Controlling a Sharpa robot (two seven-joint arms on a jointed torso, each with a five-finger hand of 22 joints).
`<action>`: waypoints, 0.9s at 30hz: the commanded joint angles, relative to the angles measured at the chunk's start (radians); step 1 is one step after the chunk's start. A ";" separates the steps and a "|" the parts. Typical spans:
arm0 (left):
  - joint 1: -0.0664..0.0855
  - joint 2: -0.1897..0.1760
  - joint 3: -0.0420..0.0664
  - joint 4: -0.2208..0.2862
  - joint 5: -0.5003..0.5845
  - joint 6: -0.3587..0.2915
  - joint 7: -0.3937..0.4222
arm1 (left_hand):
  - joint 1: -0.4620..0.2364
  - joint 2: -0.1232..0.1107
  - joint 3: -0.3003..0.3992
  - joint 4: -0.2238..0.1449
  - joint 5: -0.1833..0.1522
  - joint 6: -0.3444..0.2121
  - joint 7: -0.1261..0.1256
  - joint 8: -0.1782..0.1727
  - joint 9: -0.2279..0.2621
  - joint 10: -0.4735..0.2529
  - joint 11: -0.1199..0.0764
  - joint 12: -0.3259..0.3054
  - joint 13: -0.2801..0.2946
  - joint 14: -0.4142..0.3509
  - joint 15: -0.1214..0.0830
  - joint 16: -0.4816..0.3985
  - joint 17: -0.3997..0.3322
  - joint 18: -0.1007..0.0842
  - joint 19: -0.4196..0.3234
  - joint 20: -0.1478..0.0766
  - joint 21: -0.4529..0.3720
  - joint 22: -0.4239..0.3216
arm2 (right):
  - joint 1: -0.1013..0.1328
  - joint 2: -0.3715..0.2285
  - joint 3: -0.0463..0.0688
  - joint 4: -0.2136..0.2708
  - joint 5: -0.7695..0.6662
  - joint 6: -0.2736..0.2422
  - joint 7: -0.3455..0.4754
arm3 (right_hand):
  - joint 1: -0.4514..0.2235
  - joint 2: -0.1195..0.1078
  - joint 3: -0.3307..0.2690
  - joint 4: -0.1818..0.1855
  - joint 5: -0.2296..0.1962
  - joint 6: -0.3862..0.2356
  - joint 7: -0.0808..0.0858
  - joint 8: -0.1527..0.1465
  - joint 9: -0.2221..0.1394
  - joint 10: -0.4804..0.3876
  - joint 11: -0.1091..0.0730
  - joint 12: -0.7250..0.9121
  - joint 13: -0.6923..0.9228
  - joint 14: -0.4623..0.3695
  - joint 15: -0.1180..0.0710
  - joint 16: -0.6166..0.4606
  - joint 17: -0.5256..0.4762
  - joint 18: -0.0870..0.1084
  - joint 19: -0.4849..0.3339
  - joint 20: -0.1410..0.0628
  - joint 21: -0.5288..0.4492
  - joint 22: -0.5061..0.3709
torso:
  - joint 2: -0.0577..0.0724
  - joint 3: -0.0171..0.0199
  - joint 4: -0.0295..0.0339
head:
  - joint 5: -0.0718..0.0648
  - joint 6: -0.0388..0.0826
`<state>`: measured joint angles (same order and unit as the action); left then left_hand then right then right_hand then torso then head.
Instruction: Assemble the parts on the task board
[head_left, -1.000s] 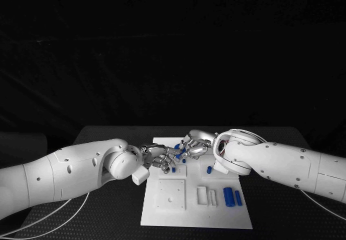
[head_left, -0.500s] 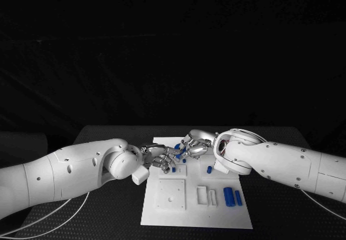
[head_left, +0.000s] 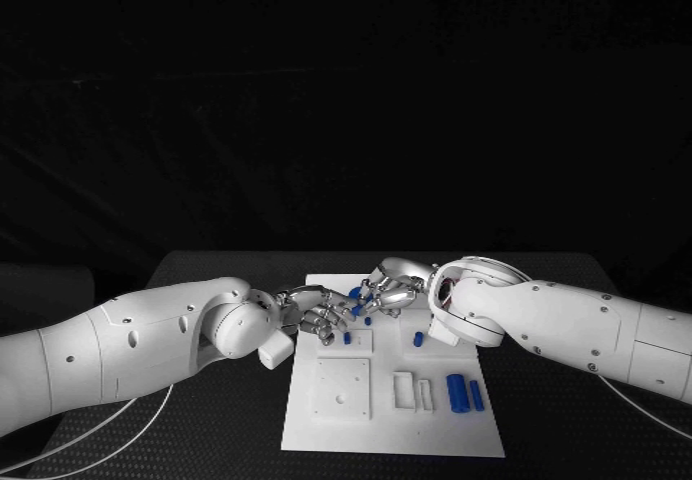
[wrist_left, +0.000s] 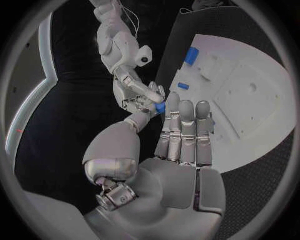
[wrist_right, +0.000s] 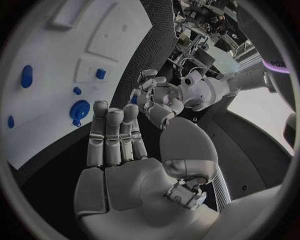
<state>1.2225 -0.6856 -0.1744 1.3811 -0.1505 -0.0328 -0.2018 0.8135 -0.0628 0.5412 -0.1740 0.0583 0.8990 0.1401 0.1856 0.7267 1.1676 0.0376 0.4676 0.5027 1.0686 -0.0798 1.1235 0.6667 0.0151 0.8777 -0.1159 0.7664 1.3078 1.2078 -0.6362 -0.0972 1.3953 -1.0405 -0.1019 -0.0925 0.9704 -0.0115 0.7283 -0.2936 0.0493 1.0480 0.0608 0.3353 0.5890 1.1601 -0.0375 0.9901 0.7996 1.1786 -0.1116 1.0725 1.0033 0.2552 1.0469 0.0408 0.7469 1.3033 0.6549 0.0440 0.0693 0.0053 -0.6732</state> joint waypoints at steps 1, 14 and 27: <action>0.000 0.000 0.001 0.002 -0.025 0.002 0.021 | -0.024 -0.045 -0.022 0.007 -0.008 -0.025 0.009 -0.008 -0.008 -0.016 0.002 0.001 0.004 0.001 0.011 -0.005 -0.001 0.011 0.002 -0.055 -0.006 0.016 | 0.000 0.000 0.000 -0.004 0.045 0.039 0.010 | 0.002 0.008 -0.006 0.000 -0.001 0.019 0.010 0.008 0.025 0.007 -0.001 0.003 0.002 0.006 -0.005 0.007 0.001 0.007 0.003 -0.003 0.005 0.001 | 0.000 -0.0005 0.0006 | -0.002 -0.001; 0.000 -0.018 0.001 -0.002 -0.117 -0.017 0.091 | -0.031 -0.070 -0.022 0.029 -0.009 -0.039 0.012 0.010 -0.016 -0.040 0.006 0.008 0.012 -0.003 0.015 -0.003 0.000 0.022 0.001 -0.048 -0.010 0.016 | 0.000 0.001 0.000 -0.034 0.110 0.069 -0.013 | 0.007 0.011 -0.013 -0.001 -0.001 0.020 0.009 0.010 0.030 0.008 -0.002 0.002 0.007 0.006 -0.006 0.008 0.003 0.007 0.004 -0.004 0.006 0.002 | 0.000 -0.0001 0.0001 | -0.004 -0.001; 0.000 -0.030 0.007 -0.016 -0.647 0.000 0.380 | 0.144 -0.013 0.024 -0.059 -0.009 -0.057 0.020 0.026 -0.043 -0.153 0.044 -0.069 -0.042 -0.059 0.053 -0.050 -0.021 0.025 -0.046 -0.010 -0.027 0.018 | 0.020 0.032 0.000 -0.137 0.355 0.279 -0.062 | 0.008 0.019 -0.021 -0.001 0.000 0.016 0.010 0.009 0.034 0.007 -0.001 -0.001 0.010 0.005 -0.007 0.006 0.004 0.007 0.002 -0.004 0.005 0.002 | 0.000 -0.0020 0.0009 | -0.013 0.005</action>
<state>1.2226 -0.7190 -0.1688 1.3589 -0.5830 -0.0758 0.0636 0.9508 -0.0789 0.5640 -0.2301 0.0532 0.8410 0.1636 0.2105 0.6837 1.0160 0.0824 0.3985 0.4613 1.0137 -0.0249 1.0733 0.6459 0.0284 0.8324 -0.1033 0.7412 1.3074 1.2264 -0.6078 -0.0974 1.2615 -0.7702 0.0674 -0.1358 0.9773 -0.0051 0.7130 -0.2926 0.0492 1.0507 0.0583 0.3394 0.5889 1.1602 -0.0372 0.9901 0.8085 1.1846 -0.1109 1.0759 1.0065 0.2553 1.0468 0.0408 0.7468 1.3041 0.6543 0.0428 0.0696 -0.0068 -0.6684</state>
